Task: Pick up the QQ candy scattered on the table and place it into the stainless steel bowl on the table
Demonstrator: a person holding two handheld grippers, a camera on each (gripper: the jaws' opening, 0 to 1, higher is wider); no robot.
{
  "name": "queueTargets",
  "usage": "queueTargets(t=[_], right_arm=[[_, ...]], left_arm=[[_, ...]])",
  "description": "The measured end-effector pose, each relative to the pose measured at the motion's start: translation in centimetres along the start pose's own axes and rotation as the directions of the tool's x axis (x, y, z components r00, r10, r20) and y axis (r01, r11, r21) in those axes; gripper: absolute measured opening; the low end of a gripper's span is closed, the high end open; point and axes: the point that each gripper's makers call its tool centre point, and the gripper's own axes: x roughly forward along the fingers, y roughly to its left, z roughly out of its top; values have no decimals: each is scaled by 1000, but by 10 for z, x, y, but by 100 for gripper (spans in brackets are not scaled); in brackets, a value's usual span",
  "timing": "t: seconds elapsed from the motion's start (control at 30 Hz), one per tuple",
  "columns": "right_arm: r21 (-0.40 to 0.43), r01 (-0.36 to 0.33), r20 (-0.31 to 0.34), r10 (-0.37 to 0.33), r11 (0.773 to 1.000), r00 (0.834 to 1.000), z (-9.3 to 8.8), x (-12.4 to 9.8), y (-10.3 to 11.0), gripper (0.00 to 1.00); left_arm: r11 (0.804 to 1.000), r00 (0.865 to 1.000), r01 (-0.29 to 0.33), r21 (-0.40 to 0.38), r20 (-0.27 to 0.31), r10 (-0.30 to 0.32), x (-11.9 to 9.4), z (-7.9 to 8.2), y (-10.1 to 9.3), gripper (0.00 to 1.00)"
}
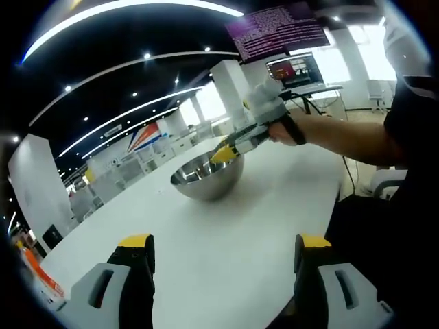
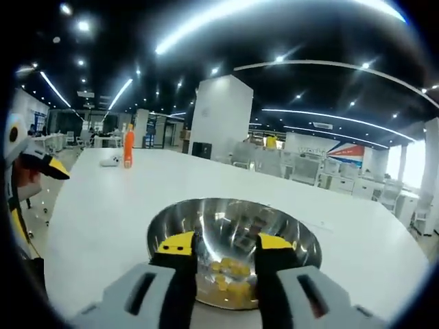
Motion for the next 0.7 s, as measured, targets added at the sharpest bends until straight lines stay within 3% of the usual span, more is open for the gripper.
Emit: queueTargets(t=[0.17,0.33,0.47,0.7], right_arm=[[8,11,6,-11,1000,1000,0,0,-3,29],[17,74,47,-75,997,996,5,-7,-21,29],[90,68,56,-73,994,996,6,-10,-28,29],[94,69,65,-76,993,995,6,-16,-29,30]], left_arm=[[1000,1000,2,0,3,-2,0,0,0,84],[1000,1000,-2,-2,2,2,-2,0,2,84],[1000,1000,-3,0,-1,3,-2,-1,3,84],[1000,1000,-1,-3,12,1,0,4,5,85]])
